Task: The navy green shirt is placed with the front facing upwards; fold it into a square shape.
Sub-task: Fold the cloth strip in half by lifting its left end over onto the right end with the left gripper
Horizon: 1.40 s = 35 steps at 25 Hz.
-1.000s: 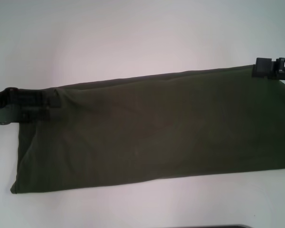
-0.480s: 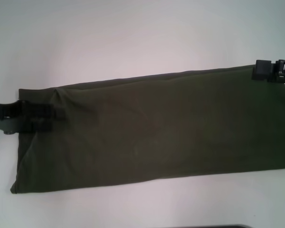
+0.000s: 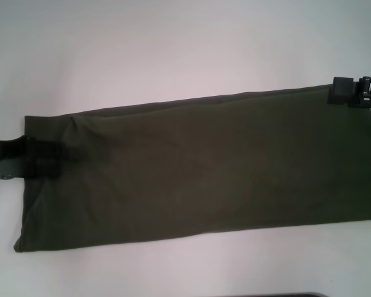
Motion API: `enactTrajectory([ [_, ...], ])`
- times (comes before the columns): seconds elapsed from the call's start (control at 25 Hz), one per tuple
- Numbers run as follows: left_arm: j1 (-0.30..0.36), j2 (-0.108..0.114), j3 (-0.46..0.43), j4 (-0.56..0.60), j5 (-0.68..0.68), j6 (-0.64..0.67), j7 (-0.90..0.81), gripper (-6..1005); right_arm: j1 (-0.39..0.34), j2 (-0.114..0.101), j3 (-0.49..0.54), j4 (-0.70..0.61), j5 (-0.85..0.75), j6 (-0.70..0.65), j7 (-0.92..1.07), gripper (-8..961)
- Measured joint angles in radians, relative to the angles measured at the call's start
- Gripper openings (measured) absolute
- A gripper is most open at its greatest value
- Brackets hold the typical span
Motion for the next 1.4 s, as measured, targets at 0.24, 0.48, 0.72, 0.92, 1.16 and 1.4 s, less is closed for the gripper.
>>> enactTrajectory([
  [0.24, -0.002, 0.004, 0.001, 0.000, 0.028, -0.019, -0.014, 702, -0.001, -0.002, 0.000, 0.004, -0.001, 0.000, 0.001, 914],
  [0.48, -0.002, 0.011, -0.012, -0.013, 0.031, 0.008, -0.014, 702, -0.004, -0.004, 0.001, 0.004, -0.002, 0.000, 0.006, 914],
  [0.72, 0.004, 0.062, -0.052, -0.072, 0.035, 0.103, -0.030, 702, -0.006, -0.009, 0.002, -0.001, 0.002, -0.001, 0.017, 914],
  [0.92, 0.009, 0.097, -0.041, -0.072, 0.046, 0.115, -0.065, 702, -0.008, -0.011, -0.001, -0.002, -0.003, 0.001, 0.018, 914],
  [1.16, -0.013, 0.091, -0.035, -0.074, 0.123, 0.122, -0.068, 702, -0.010, -0.018, -0.006, -0.003, -0.004, 0.003, 0.018, 914],
  [1.4, -0.033, 0.081, -0.021, -0.074, 0.145, 0.104, -0.059, 703, -0.011, -0.020, -0.007, -0.003, -0.012, 0.008, 0.018, 914],
])
